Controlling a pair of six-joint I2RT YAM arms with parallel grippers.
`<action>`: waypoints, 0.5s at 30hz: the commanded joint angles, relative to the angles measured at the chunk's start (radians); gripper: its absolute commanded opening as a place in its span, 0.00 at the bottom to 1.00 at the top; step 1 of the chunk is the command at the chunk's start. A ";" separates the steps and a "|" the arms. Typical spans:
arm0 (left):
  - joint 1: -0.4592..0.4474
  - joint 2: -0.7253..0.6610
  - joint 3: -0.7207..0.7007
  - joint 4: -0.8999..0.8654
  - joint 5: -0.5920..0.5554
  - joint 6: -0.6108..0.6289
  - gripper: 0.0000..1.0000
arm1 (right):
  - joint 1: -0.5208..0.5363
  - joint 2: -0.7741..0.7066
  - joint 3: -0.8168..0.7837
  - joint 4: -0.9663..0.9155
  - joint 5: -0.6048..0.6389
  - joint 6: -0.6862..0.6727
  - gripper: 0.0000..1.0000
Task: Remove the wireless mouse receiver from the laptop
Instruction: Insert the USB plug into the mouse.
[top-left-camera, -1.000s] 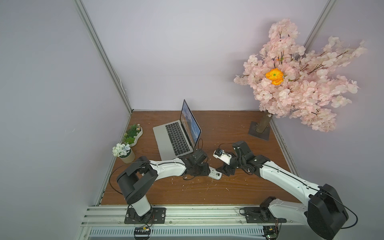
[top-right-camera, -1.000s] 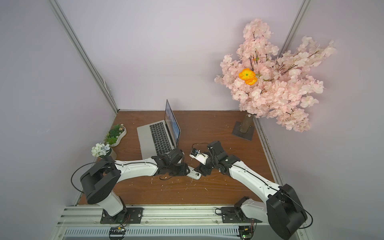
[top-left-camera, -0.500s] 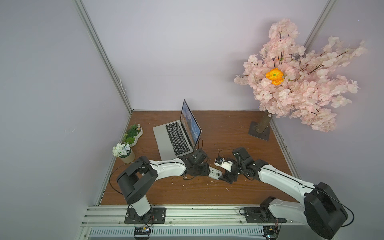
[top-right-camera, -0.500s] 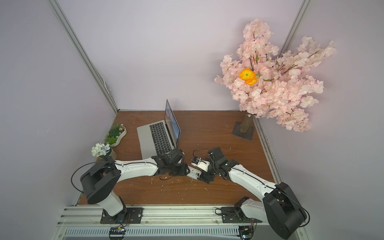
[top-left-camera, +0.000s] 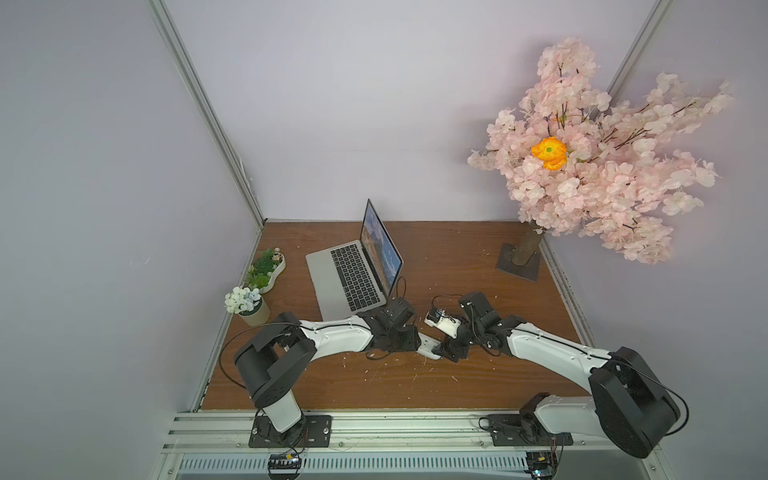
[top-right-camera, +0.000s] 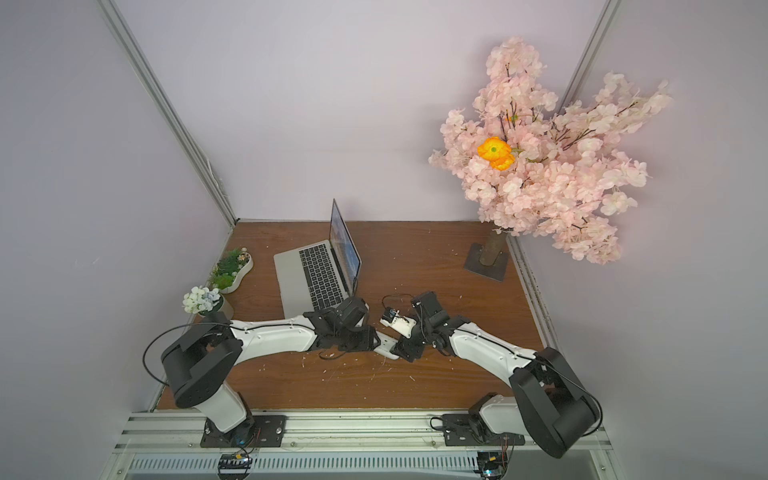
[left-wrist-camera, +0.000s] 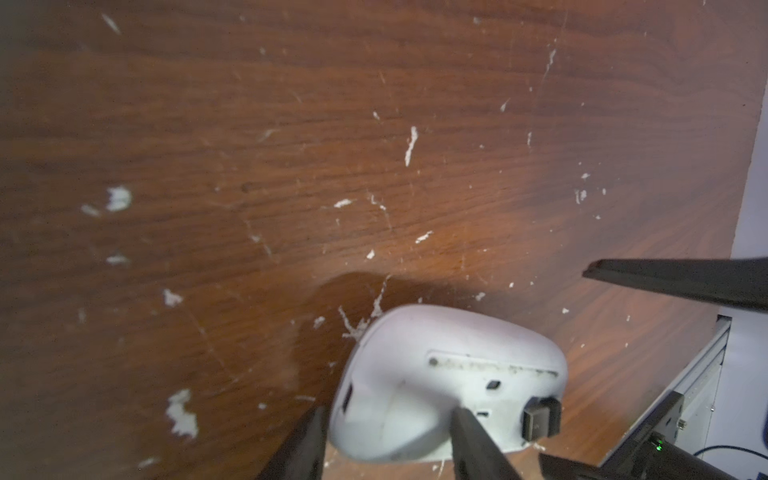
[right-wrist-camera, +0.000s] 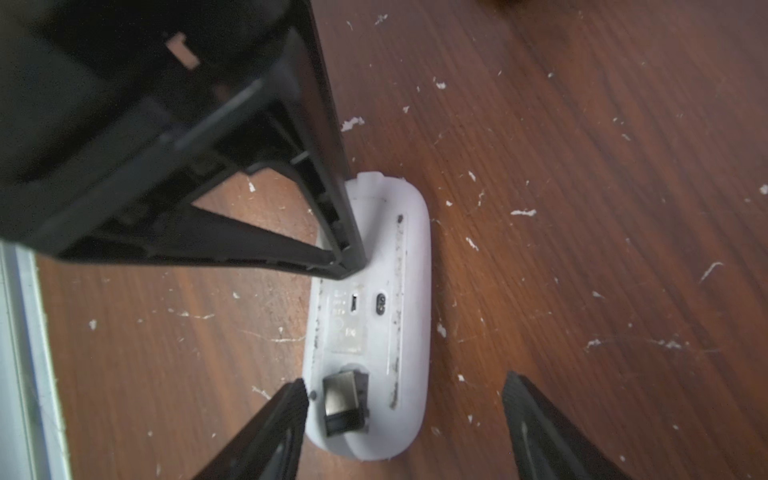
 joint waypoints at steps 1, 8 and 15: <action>-0.008 0.095 -0.054 -0.159 -0.066 0.013 0.52 | 0.002 0.005 0.025 0.010 -0.005 0.015 0.77; -0.007 0.092 -0.058 -0.158 -0.067 0.015 0.52 | 0.002 0.014 0.025 0.010 0.014 0.023 0.76; -0.007 0.089 -0.060 -0.156 -0.067 0.015 0.52 | 0.003 0.029 0.029 0.017 0.032 0.043 0.73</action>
